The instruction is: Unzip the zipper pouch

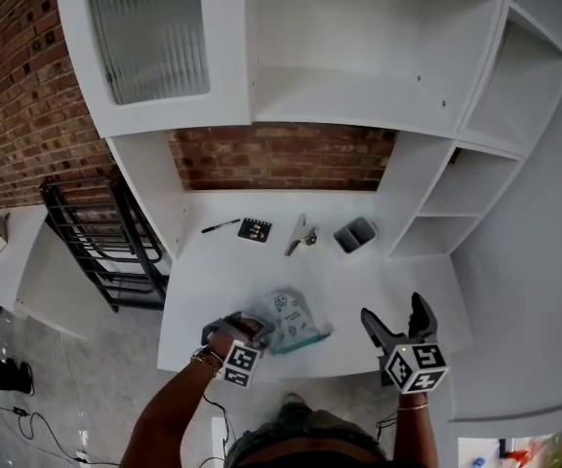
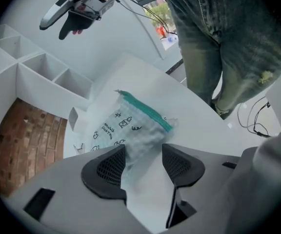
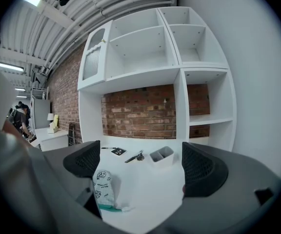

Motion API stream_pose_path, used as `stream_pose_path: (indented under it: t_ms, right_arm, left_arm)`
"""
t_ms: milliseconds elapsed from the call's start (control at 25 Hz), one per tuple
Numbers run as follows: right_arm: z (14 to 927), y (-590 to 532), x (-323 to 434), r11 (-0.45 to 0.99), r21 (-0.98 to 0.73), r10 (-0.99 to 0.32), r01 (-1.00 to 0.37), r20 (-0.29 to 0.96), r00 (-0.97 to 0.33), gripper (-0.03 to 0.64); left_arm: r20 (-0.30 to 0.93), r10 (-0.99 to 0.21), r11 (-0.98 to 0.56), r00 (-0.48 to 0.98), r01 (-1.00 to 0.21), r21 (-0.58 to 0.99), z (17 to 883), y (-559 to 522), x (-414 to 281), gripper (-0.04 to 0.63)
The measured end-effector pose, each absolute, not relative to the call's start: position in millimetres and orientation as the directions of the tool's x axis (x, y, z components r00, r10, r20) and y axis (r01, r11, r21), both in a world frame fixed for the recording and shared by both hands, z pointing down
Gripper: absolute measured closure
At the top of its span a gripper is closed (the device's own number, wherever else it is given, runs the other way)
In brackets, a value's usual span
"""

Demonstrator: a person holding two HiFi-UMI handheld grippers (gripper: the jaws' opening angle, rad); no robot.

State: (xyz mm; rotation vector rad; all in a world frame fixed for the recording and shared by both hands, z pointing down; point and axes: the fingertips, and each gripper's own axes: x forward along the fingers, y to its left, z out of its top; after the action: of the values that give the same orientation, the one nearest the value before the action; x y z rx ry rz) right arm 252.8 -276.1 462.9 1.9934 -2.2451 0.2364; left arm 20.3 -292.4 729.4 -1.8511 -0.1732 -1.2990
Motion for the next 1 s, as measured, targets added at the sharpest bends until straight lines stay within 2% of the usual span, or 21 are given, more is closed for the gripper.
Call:
stream_pose_path:
  t_ms: [360,480,600,760,1000]
  right_arm:
    - [466.5,-282.4,255.0,0.117,-0.025,-0.97,-0.993,0.213,-0.12,0.097]
    - [468.4,-285.2,253.6,0.125,-0.023,-0.968,-0.992,0.217,-0.127,0.097]
    - [471.4,-287.7,252.7,0.131,-0.022,-0.966,-0.991,0.223,-0.133,0.098]
    - [474.6,-289.8,251.2,0.137,-0.028,-0.963,-0.99,0.228,-0.14,0.098]
    - [475.1,-293.1,247.3,0.158,-0.039,-0.961,-0.987,0.222,-0.163,0.103]
  left_arm:
    - [0.829,-0.311,-0.622,0.466,0.559,-0.548,738.0,-290.1,33.7,0.454]
    - [0.817,-0.298,-0.678,0.494,0.494,-0.545,736.8,-289.2,37.3,0.555]
    - [0.809,-0.289,-0.738,0.512,0.419,-0.529,731.8,-291.2,38.2,0.577]
    - [0.782,-0.272,-0.838,0.56,0.262,-0.479,715.6,-295.8,41.9,0.581]
    - [0.692,-0.274,-0.957,0.668,-0.117,-0.266,671.3,-309.2,47.3,0.584]
